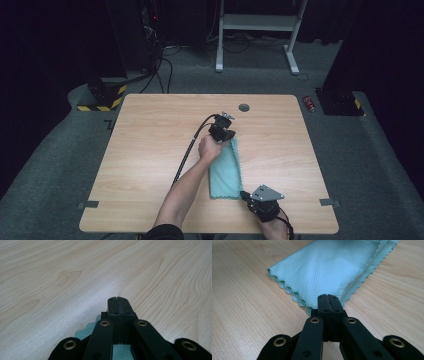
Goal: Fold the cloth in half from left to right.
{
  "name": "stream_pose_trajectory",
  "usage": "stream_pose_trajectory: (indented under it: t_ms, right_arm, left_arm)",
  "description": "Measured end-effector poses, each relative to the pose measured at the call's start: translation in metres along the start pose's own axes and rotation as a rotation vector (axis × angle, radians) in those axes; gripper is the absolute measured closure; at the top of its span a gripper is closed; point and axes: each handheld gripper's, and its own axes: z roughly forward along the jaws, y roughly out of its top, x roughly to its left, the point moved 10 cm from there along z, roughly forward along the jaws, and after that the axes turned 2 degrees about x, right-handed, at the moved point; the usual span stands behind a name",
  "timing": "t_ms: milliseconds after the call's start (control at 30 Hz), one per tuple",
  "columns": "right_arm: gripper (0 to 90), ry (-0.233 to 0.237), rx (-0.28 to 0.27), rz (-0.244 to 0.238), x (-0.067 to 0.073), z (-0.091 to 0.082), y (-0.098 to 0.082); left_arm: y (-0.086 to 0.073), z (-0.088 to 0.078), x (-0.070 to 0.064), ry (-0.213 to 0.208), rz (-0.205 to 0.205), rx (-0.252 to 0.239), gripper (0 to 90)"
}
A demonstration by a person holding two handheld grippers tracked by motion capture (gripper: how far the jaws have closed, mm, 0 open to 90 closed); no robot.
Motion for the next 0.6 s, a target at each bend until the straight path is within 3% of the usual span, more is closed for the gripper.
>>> stream_pose_trajectory:
  t_ms: [167,333,533,600]
  right_arm:
    - [89.3,0.010,0.027,0.004,0.000,0.003,-0.002]
    - [80.5,0.008,0.042,-0.004,-0.003,0.003,-0.001]
    - [74.7,-0.002,0.022,0.002,-0.013,-0.002,0.009]
    - [74.1,-0.009,0.019,-0.004,-0.017,-0.002,0.014]
  left_arm:
    - [0.000,0.003,-0.002,0.006,0.016,0.007,88.9]
    - [0.000,-0.001,-0.001,0.014,0.022,-0.004,77.2]
    - [0.003,-0.021,0.004,0.042,0.041,-0.037,63.4]
    - [0.002,-0.028,0.007,0.047,0.022,-0.049,60.7]
